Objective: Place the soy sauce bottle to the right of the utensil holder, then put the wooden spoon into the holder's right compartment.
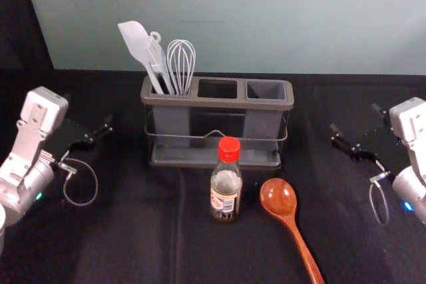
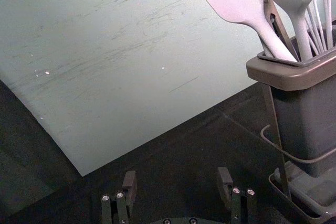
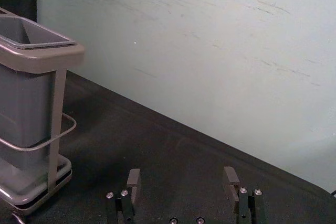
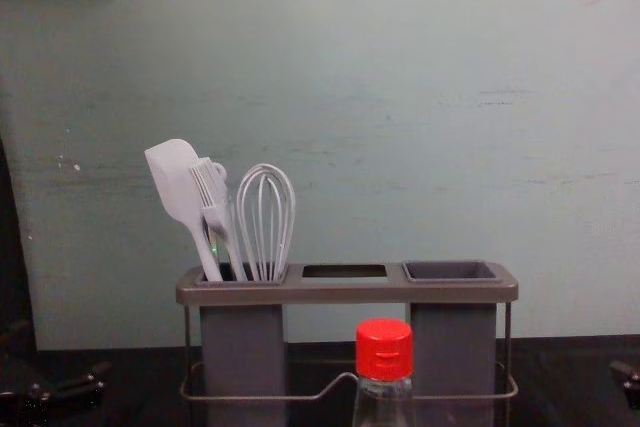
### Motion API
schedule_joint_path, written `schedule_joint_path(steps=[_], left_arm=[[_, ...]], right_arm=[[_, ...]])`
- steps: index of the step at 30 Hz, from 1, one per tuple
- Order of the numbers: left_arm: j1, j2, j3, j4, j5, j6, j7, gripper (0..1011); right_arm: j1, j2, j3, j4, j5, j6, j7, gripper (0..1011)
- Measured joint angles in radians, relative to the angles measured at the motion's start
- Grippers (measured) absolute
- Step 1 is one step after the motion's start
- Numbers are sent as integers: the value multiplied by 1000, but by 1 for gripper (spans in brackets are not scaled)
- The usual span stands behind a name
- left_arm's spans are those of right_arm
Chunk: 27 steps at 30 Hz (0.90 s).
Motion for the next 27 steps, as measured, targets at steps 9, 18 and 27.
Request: schedule_joint_path(steps=[9,18,27], left_arm=[[0,0,0,0,0,0,0,1005],[0,0,0,0,0,0,0,1005],[0,0,0,0,0,0,0,1005]], right_arm=[[0,0,0,0,0,0,0,1003],[0,0,0,0,0,0,0,1003],[0,0,0,0,0,0,0,1003]])
